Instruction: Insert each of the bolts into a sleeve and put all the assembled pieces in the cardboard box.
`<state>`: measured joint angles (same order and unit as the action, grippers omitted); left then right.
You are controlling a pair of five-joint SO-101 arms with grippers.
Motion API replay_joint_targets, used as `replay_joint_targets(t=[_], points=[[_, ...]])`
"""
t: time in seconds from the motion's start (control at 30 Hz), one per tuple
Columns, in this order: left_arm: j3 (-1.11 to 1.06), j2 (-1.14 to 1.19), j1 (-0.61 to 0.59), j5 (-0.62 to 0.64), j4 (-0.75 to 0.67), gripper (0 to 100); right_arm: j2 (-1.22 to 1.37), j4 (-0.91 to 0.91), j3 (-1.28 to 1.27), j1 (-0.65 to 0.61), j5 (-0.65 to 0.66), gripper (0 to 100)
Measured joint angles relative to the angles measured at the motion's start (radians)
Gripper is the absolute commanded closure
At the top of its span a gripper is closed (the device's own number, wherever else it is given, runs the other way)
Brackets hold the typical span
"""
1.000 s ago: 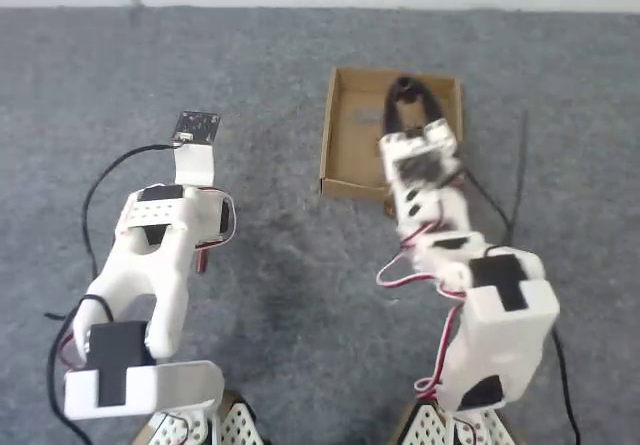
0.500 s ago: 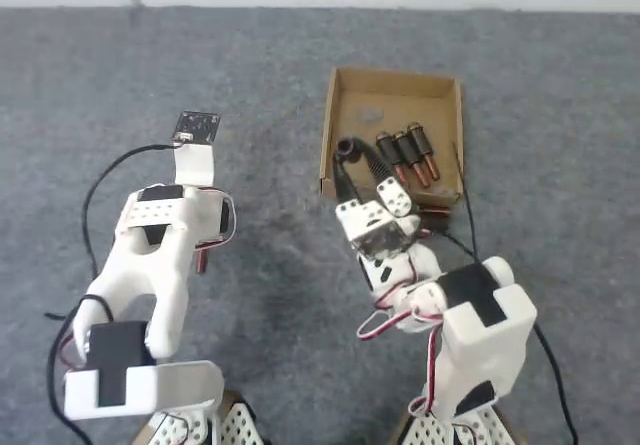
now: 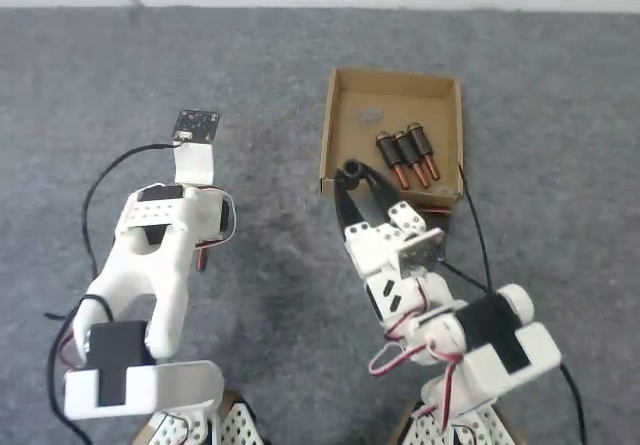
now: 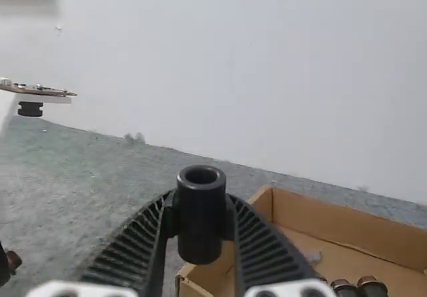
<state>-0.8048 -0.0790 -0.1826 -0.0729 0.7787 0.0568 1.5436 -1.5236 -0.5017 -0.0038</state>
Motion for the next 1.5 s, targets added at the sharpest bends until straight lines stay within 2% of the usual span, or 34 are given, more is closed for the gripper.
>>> replay_joint_targets(t=[0.27,0.6,0.7,0.83,0.93,1.1,1.27,1.5], points=[[0.000,0.000,0.000,0.000,-0.003,99,-0.123,0.000,-0.130,-0.008,-0.021,99.3],[0.000,0.000,0.000,0.003,-0.003,99,-0.081,-0.003,-0.132,-0.095,-0.021,99.3],[0.000,0.000,0.002,0.083,-0.032,99,-0.040,-0.003,-0.135,-0.117,-0.021,99.3],[0.046,0.000,0.048,0.212,-0.058,99,-0.012,-0.003,-0.135,-0.120,-0.021,99.3],[0.098,0.000,0.097,0.255,-0.066,99,-0.006,-0.003,-0.133,-0.121,-0.021,99.3],[0.175,0.000,0.203,0.264,-0.068,99,-0.006,-0.003,-0.133,-0.121,-0.021,99.3],[0.241,0.000,0.252,0.267,-0.068,99,-0.002,-0.003,-0.133,-0.121,-0.021,99.3],[0.261,0.000,0.339,0.269,-0.178,99,0.049,-0.003,-0.132,-0.121,-0.021,99.3]])
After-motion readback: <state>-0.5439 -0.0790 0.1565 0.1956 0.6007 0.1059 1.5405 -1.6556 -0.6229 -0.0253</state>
